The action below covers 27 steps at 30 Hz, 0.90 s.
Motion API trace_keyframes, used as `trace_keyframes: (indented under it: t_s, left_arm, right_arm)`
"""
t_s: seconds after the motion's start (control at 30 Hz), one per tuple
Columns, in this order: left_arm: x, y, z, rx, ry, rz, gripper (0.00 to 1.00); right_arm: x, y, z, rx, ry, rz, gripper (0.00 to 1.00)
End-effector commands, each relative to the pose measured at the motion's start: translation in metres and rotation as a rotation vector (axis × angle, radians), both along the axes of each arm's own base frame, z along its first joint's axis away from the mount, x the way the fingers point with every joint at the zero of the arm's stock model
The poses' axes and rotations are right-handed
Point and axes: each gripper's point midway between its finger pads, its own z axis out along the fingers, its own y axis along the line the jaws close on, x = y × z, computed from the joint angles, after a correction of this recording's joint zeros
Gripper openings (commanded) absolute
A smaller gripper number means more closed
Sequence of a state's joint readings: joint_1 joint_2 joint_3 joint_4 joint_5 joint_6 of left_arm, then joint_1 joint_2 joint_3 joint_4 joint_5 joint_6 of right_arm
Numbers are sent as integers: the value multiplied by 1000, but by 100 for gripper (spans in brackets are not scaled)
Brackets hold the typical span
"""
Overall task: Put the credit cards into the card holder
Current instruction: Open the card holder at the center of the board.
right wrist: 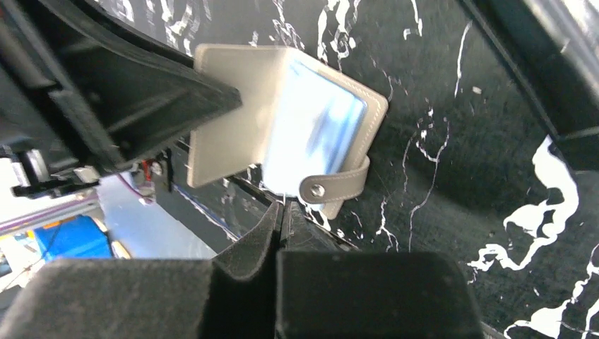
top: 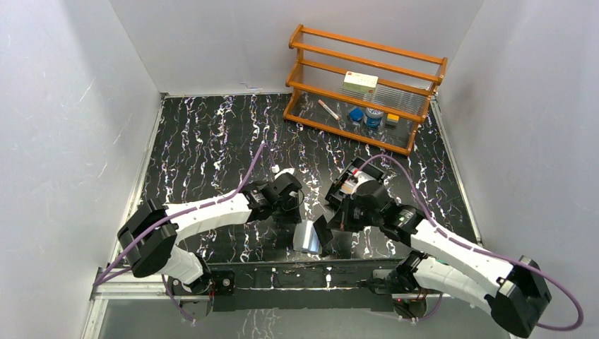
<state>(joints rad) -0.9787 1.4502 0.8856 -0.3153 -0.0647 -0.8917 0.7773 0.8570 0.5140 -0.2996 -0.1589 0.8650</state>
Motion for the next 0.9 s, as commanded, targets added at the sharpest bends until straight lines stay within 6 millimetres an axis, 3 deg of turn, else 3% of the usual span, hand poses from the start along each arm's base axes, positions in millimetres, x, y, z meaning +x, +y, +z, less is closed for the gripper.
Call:
trace_keyframes:
  t_s: [0.0, 0.07, 0.27, 0.53, 0.87]
  left_arm:
    - [-2, -4, 12, -63, -2, -18, 18]
    - [-3, -3, 15, -65, -5, -25, 17]
    - [-6, 2, 5, -45, 8, -22, 0]
    - [-6, 16, -7, -6, 0, 26, 0]
    - [-6, 17, -10, -12, 5, 34, 0]
  right_arm:
    - [4, 7, -8, -37, -1, -47, 0]
    - [3, 0, -16, -76, 9, -74, 0]
    - [-3, -13, -30, -101, 26, -105, 0]
    - [-7, -41, -33, -175, -2, -158, 0]
    - [-16, -23, -41, -83, 39, -102, 0]
